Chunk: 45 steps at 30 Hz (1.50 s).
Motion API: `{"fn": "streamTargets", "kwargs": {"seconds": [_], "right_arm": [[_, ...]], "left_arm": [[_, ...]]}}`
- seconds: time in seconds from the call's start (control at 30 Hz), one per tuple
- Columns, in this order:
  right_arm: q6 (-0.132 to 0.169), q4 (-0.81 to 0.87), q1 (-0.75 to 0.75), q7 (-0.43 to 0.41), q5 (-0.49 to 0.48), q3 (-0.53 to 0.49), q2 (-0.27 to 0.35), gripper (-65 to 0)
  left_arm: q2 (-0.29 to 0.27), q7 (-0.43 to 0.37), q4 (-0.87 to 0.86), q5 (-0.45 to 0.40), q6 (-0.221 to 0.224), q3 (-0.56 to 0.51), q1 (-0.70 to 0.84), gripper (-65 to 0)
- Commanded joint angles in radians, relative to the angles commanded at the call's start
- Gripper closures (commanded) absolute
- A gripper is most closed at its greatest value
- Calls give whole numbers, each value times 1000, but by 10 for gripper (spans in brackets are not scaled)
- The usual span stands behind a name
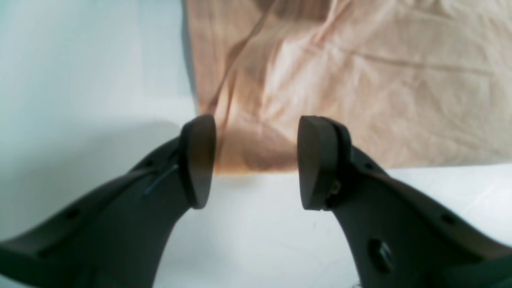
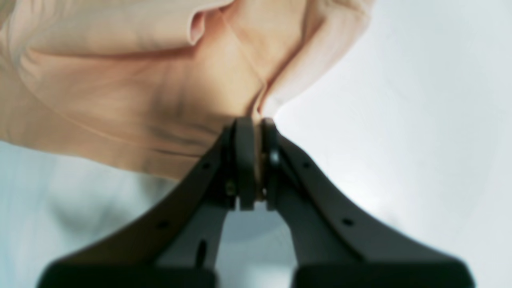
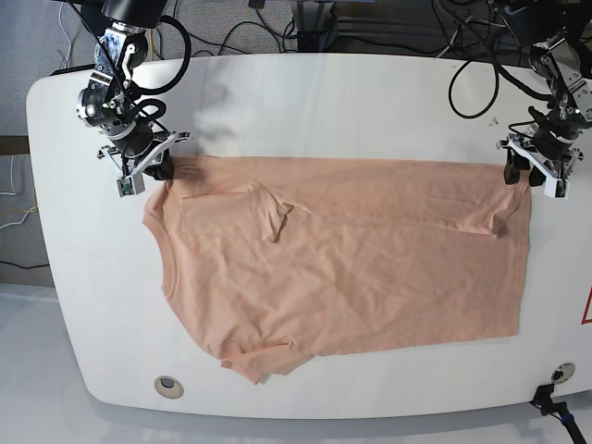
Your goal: Fold the T-shirt properly
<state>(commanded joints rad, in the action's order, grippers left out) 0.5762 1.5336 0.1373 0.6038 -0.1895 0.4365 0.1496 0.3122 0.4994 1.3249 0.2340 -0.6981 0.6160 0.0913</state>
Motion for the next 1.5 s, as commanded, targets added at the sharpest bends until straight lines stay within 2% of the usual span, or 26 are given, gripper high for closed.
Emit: {"fn": "streamTargets", "kwargs": {"seconds": [0.1, 0.2, 0.37, 0.7, 0.87, 0.9, 0.93, 0.97, 1.03, 1.07, 1.27, 1.37, 1.5], "right_arm": [[0, 0, 0, 0, 0, -2, 0, 0], [0, 0, 0, 0, 0, -3, -2, 0], [2, 0, 0, 0, 0, -5, -2, 0], [3, 0, 0, 0, 0, -5, -2, 0], [3, 0, 0, 0, 0, -5, -2, 0], [3, 0, 0, 0, 0, -5, -2, 0], [3, 0, 0, 0, 0, -5, -2, 0], [3, 0, 0, 0, 0, -5, -2, 0], [3, 0, 0, 0, 0, -5, -2, 0], [3, 0, 0, 0, 0, -5, -2, 0], [3, 5, 0, 0, 0, -5, -2, 0], [3, 20, 21, 0, -2, -6, -2, 0], [3, 94, 89, 2, -2, -5, -15, 0]], "left_arm": [[11, -5, -3, 0, 0, 2, 2, -307], [37, -49, -8, -2, 0, 2, 6, -307], [35, -55, -26, -63, 0, 2, 3, -309], [31, -57, -184, -63, 0, -3, -46, -309], [29, -57, -192, -63, 0, -9, -48, -301], [29, -57, -190, -61, 0, -23, -48, -288], [29, -57, -190, -61, 0, -38, -46, -249], [29, -57, -190, -60, 0, -46, -46, -192], [29, -57, -190, -60, 0, -49, -44, -34], [29, -57, -190, -60, 0, -49, -43, 0], [29, -52, -180, -60, 0, -49, -38, 0], [25, -51, -95, -58, 0, -49, 23, 0], [-8, -46, 35, -58, 0, -49, 129, 0]]}}
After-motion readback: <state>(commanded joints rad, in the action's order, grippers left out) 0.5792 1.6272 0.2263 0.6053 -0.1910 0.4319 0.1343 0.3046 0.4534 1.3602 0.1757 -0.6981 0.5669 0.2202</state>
